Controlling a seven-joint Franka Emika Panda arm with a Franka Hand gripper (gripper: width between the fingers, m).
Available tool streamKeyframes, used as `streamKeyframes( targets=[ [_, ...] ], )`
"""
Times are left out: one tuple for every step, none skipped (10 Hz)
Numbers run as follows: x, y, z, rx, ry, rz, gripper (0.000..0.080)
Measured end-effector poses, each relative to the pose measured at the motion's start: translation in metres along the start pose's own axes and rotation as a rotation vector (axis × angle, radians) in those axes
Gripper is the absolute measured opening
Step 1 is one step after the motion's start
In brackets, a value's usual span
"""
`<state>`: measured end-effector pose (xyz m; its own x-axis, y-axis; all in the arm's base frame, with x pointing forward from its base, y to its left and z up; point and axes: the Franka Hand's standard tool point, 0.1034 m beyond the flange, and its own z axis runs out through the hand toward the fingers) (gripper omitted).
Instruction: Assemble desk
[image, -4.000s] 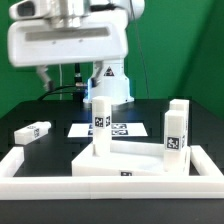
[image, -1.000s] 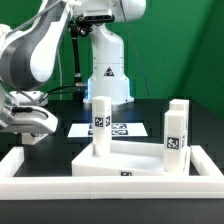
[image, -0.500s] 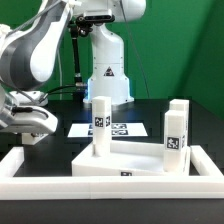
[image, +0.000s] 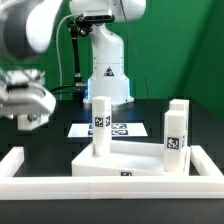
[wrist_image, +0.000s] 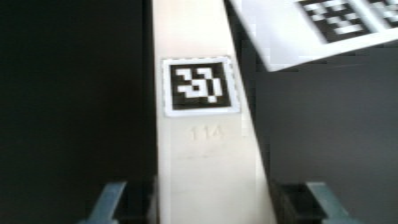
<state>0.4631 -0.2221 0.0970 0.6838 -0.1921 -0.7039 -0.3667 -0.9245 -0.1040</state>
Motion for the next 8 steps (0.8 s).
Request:
streamKeyframes(
  targets=[
    [0.008, 0.001, -0.006, -0.013, 0.071, -0.005, 0.0294],
    [0.012, 0.003, -0.006, -0.024, 0.146, -0.009, 0.0294],
    [0.01, 0.003, -0.006, -0.024, 0.181, -0.009, 0.0294],
    [0.015, 0.004, -0.01, -0.039, 0.253, -0.01, 0.0294],
    [0.016, -0.005, -0.02, -0.054, 0.315, -0.02, 0.0294],
    [0.013, -0.025, -0.053, -0.059, 0.403, -0.037, 0.0294],
    [0.011, -0.044, -0.086, -0.065, 0.51, -0.049, 0.0294],
    [0.005, -0.061, -0.108, -0.063, 0.552, -0.049, 0.0294]
  ],
)
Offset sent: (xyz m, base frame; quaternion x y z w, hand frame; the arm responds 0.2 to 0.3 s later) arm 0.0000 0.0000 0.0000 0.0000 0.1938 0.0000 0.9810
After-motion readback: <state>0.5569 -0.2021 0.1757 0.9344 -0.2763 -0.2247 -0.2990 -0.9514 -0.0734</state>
